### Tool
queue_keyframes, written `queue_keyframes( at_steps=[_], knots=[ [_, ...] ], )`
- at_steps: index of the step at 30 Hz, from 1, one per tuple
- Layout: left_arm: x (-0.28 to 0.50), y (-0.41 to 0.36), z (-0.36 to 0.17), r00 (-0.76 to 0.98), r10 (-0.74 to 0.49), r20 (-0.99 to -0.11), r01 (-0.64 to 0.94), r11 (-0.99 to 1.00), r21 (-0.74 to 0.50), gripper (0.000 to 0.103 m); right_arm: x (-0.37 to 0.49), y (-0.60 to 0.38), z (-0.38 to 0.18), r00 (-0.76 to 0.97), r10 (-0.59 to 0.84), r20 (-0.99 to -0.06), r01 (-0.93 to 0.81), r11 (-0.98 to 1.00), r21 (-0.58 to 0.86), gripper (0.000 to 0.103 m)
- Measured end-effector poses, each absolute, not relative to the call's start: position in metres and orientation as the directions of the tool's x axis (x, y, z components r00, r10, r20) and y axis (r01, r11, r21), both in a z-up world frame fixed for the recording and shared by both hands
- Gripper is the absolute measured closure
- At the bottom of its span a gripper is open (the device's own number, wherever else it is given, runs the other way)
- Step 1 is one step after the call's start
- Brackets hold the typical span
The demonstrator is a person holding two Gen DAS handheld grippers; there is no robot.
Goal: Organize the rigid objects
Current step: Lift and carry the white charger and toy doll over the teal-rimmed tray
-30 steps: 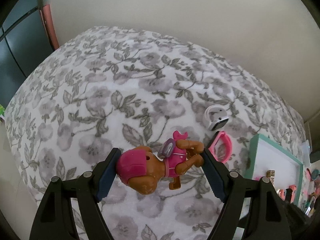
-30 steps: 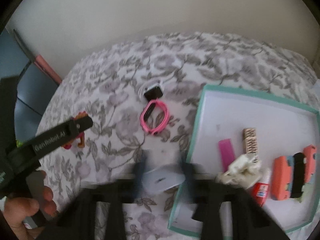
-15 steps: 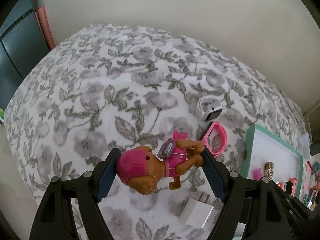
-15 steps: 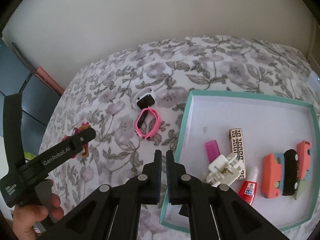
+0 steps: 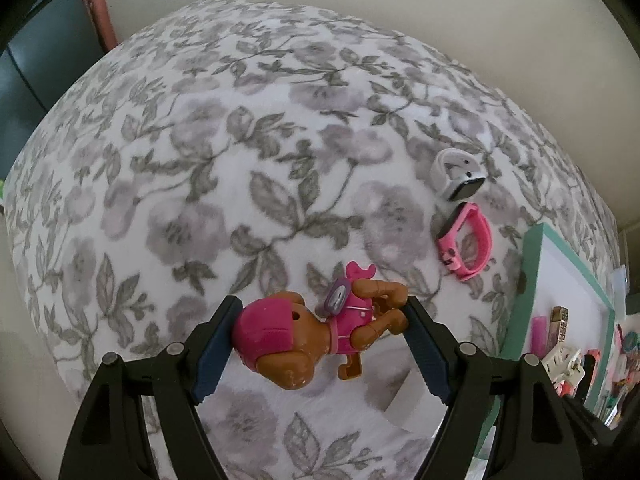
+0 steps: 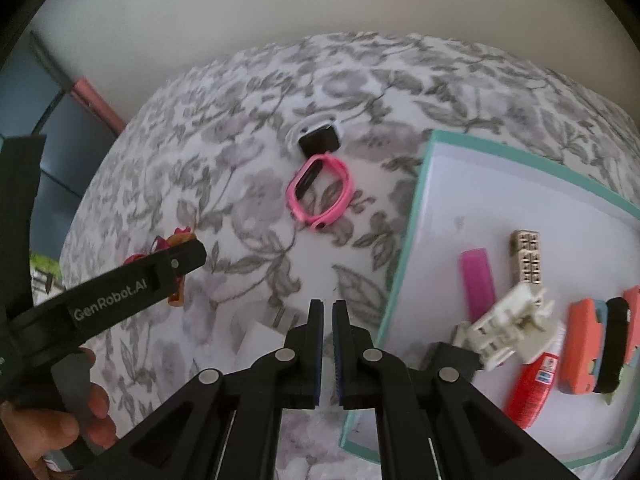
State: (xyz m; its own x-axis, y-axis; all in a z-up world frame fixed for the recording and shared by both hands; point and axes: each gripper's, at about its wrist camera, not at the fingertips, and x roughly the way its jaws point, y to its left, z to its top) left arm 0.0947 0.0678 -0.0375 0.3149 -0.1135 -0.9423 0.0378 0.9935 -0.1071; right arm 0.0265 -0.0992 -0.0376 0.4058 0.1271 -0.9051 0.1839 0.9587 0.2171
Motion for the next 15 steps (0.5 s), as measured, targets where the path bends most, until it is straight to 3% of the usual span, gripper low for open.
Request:
queue_keyframes(
  at_steps=[7, 9, 11, 15],
  knots=[
    [0.097, 0.084, -0.039, 0.313, -0.118, -0.942, -0.017, 0.991, -0.13, 0.022, 0.031, -0.08, -0.05, 0.367, 0.143, -0.919, 0.14, 0.968, 0.206, 0.094],
    [0.097, 0.086, -0.038, 0.314, -0.121, -0.942, -0.025, 0.99, -0.136, 0.022, 0.032, -0.076, -0.052, 0.359, 0.145, -0.922, 0.131, 0.97, 0.204, 0.075],
    [0.098, 0.088, -0.038, 0.317, -0.12, -0.941, -0.032, 0.99, -0.137, 0.022, 0.032, -0.073, -0.054, 0.354, 0.144, -0.924, 0.124, 0.972, 0.199, 0.062],
    [0.098, 0.09, -0.039, 0.314, -0.118, -0.942, -0.04, 0.99, -0.137, 0.022, 0.034, -0.068, -0.056, 0.347, 0.148, -0.926, 0.108, 0.975, 0.196, 0.061]
  ],
)
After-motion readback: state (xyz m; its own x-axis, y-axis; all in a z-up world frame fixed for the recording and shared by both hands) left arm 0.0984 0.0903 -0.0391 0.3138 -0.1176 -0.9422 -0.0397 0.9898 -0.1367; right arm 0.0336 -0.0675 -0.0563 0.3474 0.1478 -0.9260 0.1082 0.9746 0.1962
